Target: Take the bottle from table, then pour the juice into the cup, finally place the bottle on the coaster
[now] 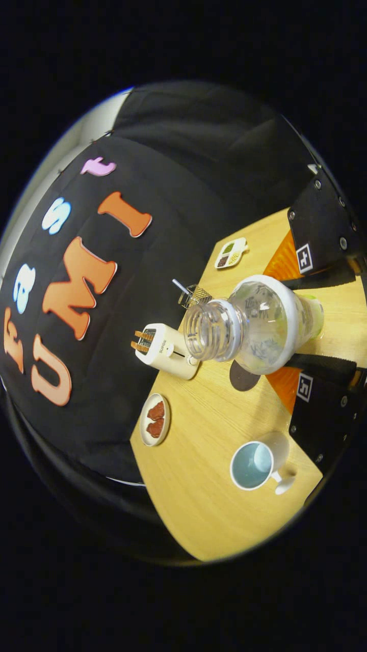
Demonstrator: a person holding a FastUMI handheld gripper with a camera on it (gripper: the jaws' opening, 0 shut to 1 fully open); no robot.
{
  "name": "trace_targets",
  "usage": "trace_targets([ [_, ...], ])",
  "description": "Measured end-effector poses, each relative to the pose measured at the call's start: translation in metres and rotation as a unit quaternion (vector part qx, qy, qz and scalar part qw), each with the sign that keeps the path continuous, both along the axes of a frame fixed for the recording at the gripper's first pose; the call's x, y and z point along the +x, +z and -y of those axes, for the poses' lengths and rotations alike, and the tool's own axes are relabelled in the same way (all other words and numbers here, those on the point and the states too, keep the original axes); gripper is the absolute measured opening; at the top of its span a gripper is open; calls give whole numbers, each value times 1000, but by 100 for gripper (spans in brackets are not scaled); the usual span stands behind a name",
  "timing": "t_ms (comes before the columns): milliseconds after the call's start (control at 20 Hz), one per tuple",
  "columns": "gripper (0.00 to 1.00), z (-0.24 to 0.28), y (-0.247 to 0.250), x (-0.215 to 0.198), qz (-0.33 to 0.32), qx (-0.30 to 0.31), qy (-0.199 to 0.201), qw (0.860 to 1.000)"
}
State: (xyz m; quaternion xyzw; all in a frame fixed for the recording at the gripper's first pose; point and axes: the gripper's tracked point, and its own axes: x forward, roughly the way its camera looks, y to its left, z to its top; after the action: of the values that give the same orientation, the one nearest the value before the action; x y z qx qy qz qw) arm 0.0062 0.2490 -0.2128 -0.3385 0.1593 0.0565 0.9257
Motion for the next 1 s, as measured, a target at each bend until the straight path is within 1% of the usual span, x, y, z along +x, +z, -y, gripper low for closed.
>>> trace_targets([
  [100, 56, -10, 2, -2, 9, -49, 12, 999],
  [200, 56, -17, 2, -1, 17, -81, 21, 996],
  [350, 56, -24, 4, 1, 31, -137, 27, 990],
  [450, 56, -25, 7, 5, 42, -187, 30, 981],
  [600, 56, -29, 7, 8, 56, -241, 42, 968],
  [800, 56, -32, -2, 9, 59, -289, 57, 954],
  [1000, 56, -40, -4, 10, 73, -338, 73, 935],
])
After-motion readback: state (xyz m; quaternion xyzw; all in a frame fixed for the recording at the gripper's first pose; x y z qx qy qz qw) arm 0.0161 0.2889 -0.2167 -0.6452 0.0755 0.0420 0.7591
